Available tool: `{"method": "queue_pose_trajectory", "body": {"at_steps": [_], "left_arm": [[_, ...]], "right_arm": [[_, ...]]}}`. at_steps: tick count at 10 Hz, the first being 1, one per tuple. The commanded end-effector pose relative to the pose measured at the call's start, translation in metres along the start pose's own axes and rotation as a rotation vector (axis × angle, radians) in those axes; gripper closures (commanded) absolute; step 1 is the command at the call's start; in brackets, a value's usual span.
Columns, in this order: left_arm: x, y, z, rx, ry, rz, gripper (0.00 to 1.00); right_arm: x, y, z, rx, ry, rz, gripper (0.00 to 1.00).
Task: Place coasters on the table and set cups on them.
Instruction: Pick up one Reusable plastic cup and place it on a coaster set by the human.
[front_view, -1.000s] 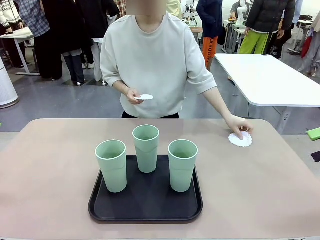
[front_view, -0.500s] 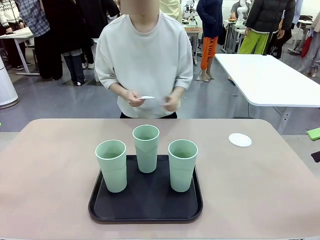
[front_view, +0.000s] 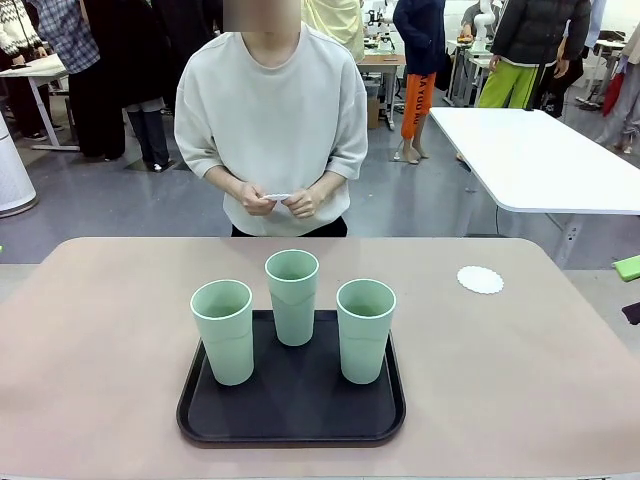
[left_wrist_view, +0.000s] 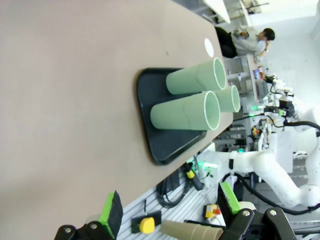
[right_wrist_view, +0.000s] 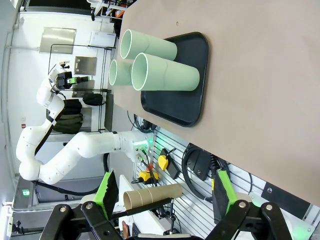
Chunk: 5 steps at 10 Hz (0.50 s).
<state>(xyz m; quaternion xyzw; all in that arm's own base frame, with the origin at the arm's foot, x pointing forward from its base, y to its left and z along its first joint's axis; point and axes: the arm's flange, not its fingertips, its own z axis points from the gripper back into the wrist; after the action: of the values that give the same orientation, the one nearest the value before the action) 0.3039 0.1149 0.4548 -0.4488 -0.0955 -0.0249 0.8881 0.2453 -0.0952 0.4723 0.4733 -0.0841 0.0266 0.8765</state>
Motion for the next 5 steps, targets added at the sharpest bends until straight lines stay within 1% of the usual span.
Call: {"method": "queue_pose_trajectory", "body": {"at_steps": [1,2,3,4,5], "left_arm": [[0.000,0.000,0.001,-0.010,-0.002,-0.002,0.00],[0.000,0.000,0.001,-0.010,-0.002,-0.002,0.00],[0.000,0.000,0.001,-0.010,-0.002,-0.002,0.00],[0.000,0.000,0.001,-0.010,-0.002,-0.002,0.00],[0.000,0.000,0.001,-0.010,-0.002,-0.002,0.00]], "right_arm": [[0.000,0.000,0.000,0.000,0.000,0.000,0.00],[0.002,0.014,-0.013,-0.174,-0.053,0.168,0.00],[0.008,0.025,-0.024,-0.246,-0.047,0.300,0.00],[0.018,0.032,-0.034,-0.292,-0.033,0.392,0.00],[0.028,0.037,-0.046,-0.342,-0.007,0.450,0.00]]}}
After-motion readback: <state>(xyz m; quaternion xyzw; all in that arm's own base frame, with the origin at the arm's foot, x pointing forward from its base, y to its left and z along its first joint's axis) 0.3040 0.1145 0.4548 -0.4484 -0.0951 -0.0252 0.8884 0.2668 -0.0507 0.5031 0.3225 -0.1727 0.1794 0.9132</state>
